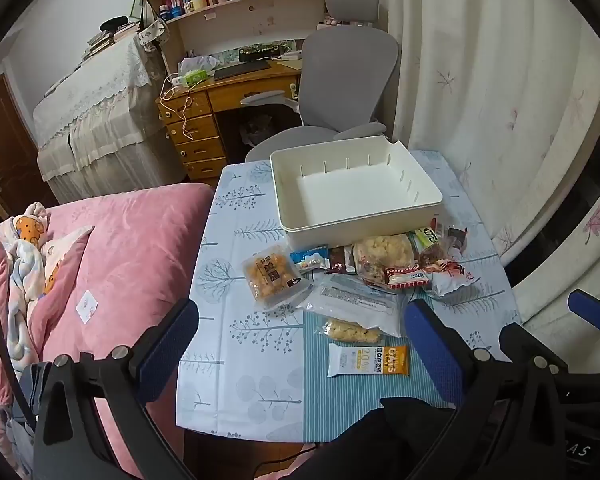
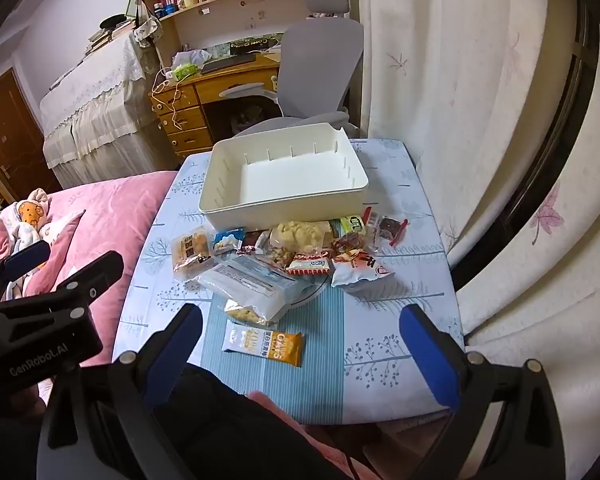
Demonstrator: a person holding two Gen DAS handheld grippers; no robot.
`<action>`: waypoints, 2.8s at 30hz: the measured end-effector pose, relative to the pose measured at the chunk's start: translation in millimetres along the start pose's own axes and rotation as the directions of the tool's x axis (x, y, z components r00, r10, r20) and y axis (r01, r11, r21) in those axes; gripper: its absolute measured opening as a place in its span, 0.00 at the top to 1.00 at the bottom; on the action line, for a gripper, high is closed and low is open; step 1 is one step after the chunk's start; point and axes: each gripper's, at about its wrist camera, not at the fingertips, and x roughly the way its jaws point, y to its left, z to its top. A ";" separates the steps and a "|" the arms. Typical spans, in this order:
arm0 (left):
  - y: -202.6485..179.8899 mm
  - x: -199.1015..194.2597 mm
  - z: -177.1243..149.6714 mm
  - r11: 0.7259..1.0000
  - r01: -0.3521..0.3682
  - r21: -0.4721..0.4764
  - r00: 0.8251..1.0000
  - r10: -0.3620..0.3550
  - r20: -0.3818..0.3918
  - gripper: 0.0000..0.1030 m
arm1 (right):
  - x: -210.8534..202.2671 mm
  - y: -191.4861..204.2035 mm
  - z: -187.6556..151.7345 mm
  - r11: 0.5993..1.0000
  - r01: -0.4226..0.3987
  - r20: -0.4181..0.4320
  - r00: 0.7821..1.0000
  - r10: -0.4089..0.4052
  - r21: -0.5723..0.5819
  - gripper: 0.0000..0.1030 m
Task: Organize snacks
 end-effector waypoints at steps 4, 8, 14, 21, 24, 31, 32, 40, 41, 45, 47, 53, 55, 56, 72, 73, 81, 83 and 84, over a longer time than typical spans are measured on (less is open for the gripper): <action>1.1 -1.3 -0.4 1.000 0.000 0.000 1.000 0.000 0.000 0.01 | 0.1 -0.1 0.2 1.000 0.002 -0.002 1.000 -0.002 -0.001 0.04; 0.2 -0.2 0.0 1.000 -0.004 0.003 1.000 0.004 -0.006 0.01 | 0.2 -0.3 0.4 1.000 0.001 -0.006 1.000 -0.001 0.000 0.04; 0.7 -0.4 -3.0 1.000 -0.005 0.007 1.000 0.005 -0.007 0.01 | 3.4 -2.3 1.6 1.000 0.001 -0.010 1.000 -0.001 0.000 0.04; 0.3 4.9 -1.8 1.000 0.010 0.008 0.999 -0.009 -0.041 0.01 | 9.4 -2.9 -0.9 1.000 -0.002 -0.026 1.000 0.002 -0.001 0.04; -0.4 7.6 -0.6 1.000 0.012 0.006 0.999 -0.012 -0.052 0.03 | 12.6 -4.7 -1.9 1.000 -0.004 -0.029 1.000 0.004 0.000 0.04; -4.5 11.6 0.3 1.000 -0.006 0.003 0.997 0.006 -0.074 0.04 | 11.2 -7.9 -1.3 1.000 -0.018 -0.038 0.999 0.018 -0.009 0.05; -4.9 12.3 0.3 1.000 -0.009 0.000 0.997 0.009 -0.077 0.04 | 12.1 -8.6 -1.3 1.000 -0.023 -0.037 0.999 0.023 -0.013 0.05; -1.3 20.6 -2.6 0.999 -0.016 -0.046 0.993 0.010 -0.115 0.09 | 14.1 -10.2 4.4 0.998 -0.059 -0.031 0.998 0.058 -0.032 0.05; -0.1 21.2 -3.5 0.998 -0.017 -0.057 0.993 0.010 -0.119 0.09 | 14.2 -10.3 4.4 0.997 -0.063 -0.029 0.998 0.062 -0.035 0.05; 0.7 20.3 -10.5 0.995 -0.028 -0.092 0.992 0.017 -0.125 0.09 | 16.0 -10.8 4.0 0.995 -0.086 -0.025 0.996 0.085 -0.049 0.05; 0.5 21.3 -12.9 0.993 -0.053 -0.103 0.990 0.038 -0.138 0.09 | 16.8 -11.9 3.3 0.993 -0.099 -0.021 0.995 0.098 -0.059 0.05; 3.8 25.8 -28.9 0.984 -0.087 -0.156 0.980 0.057 -0.190 0.09 | 19.2 -13.0 0.6 0.984 -0.140 -0.012 0.990 0.139 -0.107 0.05; 3.6 25.0 -32.6 0.981 -0.086 -0.172 0.980 0.052 -0.193 0.09 | 20.6 -13.7 -0.7 0.981 -0.153 -0.003 0.988 0.154 -0.123 0.05; 2.9 24.2 -34.0 0.980 -0.085 -0.180 0.981 0.050 -0.189 0.09 | 20.8 -14.5 -1.8 0.978 -0.160 0.003 0.987 0.162 -0.131 0.05; -16.6 17.3 -39.9 0.973 -0.052 -0.227 0.992 0.024 -0.128 0.09 | 38.3 -24.8 -18.4 0.943 -0.169 0.020 0.983 0.182 -0.287 0.05; -17.0 19.7 -39.5 0.972 -0.050 -0.229 0.991 0.019 -0.135 0.09 | 38.5 -24.3 -19.7 0.938 -0.174 0.020 0.982 0.188 -0.300 0.05; -13.9 37.4 -40.4 0.973 -0.009 -0.231 0.987 -0.029 -0.158 0.09 | 45.1 -16.9 -30.3 0.890 -0.182 0.027 0.977 0.213 -0.418 0.05; -10.7 46.2 -40.3 0.969 -0.002 -0.246 0.982 -0.044 -0.182 0.09 | 51.1 -14.0 -34.4 0.877 -0.180 0.021 0.977 0.211 -0.445 0.05; -8.5 49.4 -40.3 0.968 0.000 -0.252 0.981 -0.050 -0.189 0.09 | 54.0 -12.1 -35.9 0.871 -0.181 0.016 0.977 0.211 -0.456 0.05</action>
